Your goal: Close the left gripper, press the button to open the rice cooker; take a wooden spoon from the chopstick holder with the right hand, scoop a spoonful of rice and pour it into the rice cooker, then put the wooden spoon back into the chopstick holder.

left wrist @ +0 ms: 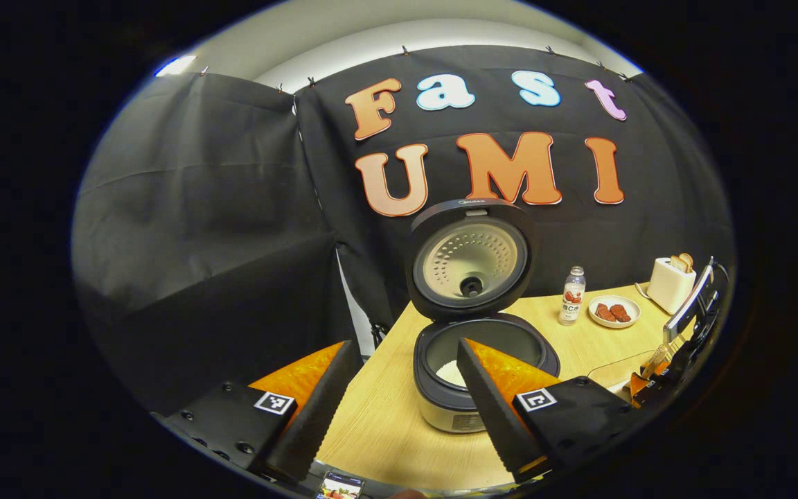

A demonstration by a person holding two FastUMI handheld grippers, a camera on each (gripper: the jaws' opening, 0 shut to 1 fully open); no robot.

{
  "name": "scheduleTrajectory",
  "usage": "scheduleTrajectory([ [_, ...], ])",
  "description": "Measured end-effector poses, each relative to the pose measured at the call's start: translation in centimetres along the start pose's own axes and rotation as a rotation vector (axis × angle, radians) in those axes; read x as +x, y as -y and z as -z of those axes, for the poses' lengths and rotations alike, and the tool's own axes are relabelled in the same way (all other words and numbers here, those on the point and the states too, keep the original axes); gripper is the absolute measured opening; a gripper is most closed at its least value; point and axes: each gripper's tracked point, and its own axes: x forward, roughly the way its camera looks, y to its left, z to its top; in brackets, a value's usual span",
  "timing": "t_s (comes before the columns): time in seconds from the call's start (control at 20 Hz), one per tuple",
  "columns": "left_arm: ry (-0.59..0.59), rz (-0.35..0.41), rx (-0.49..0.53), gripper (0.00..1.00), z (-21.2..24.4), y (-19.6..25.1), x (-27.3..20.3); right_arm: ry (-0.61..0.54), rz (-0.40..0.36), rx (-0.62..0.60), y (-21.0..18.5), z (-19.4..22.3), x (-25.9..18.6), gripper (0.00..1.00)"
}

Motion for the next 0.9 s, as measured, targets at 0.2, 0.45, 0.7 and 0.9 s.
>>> scheduleTrajectory([
  [0.2, -0.002, 0.007, 0.002, 1.00, 0.3, -0.5, 0.0, -0.003, -0.056, 0.116, -1.6, -1.2, -0.5, 0.09],
  [0.45, -0.009, 0.000, -0.006, 1.00, 0.8, -1.5, 0.0, -0.026, -0.160, 0.388, -3.1, -2.4, -0.8, 0.09],
  [0.7, -0.019, -0.013, -0.003, 0.94, 1.2, -2.6, 0.1, -0.055, -0.184, 0.589, -2.6, -2.2, -0.5, 0.09],
  [0.9, -0.030, -0.007, -0.001, 1.00, 1.5, -2.7, 0.2, -0.091, -0.216, 0.748, -2.3, -1.9, -0.2, 0.09],
])
